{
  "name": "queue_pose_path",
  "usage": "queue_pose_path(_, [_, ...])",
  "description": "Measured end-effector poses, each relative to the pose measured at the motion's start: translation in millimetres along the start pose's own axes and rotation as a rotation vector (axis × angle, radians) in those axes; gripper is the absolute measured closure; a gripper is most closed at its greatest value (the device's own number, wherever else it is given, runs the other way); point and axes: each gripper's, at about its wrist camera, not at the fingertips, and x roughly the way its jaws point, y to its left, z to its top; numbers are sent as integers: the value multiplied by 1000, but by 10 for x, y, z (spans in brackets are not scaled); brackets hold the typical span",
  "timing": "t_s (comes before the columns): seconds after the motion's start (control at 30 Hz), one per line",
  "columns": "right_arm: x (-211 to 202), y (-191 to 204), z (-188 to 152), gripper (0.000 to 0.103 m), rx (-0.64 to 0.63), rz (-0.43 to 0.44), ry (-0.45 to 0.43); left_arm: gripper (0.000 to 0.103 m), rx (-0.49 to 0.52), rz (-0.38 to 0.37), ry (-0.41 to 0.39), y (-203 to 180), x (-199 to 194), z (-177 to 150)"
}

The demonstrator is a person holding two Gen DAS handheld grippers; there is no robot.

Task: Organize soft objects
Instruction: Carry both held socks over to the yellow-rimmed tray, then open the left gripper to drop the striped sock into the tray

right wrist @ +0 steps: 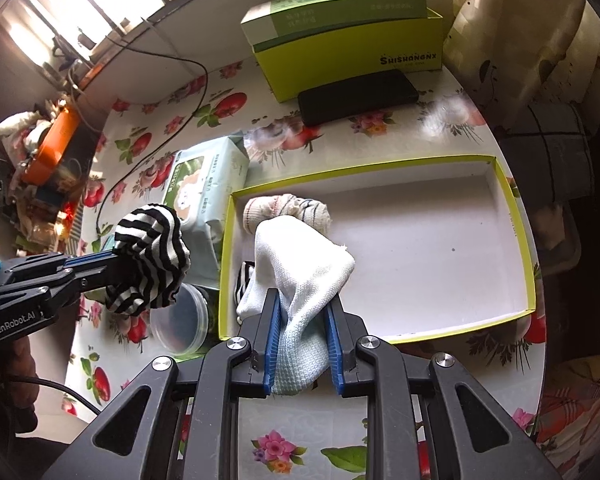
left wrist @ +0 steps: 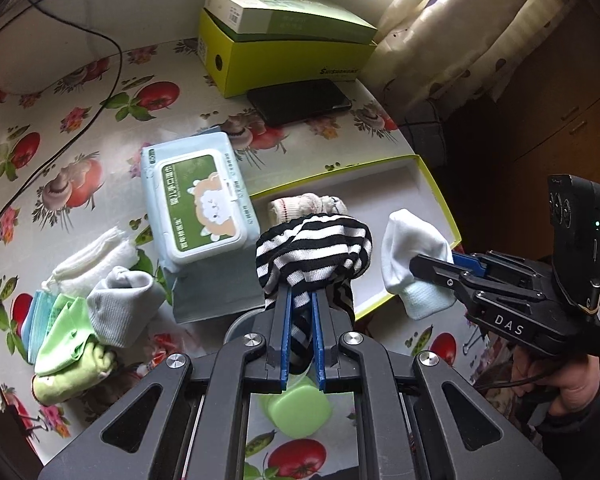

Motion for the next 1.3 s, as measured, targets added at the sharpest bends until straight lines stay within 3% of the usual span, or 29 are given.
queue_pose_path(0.5, [201, -272, 69, 83, 61, 2, 22, 93, 53, -7, 119, -268, 599, 248])
queue_pose_path(0.83, [388, -380, 93, 83, 77, -34, 65, 91, 24, 6, 223, -243, 966, 316])
queue_pose_path(0.93, [409, -402, 98, 83, 83, -37, 71, 89, 23, 6, 207, -253, 933, 316])
queue_pose_path(1.03, [433, -392, 112, 83, 82, -34, 76, 77, 24, -3, 174, -263, 828, 332])
queue_pose_path(1.3, [643, -277, 67, 82, 49, -1, 149, 76, 2, 1, 101, -201, 530, 351])
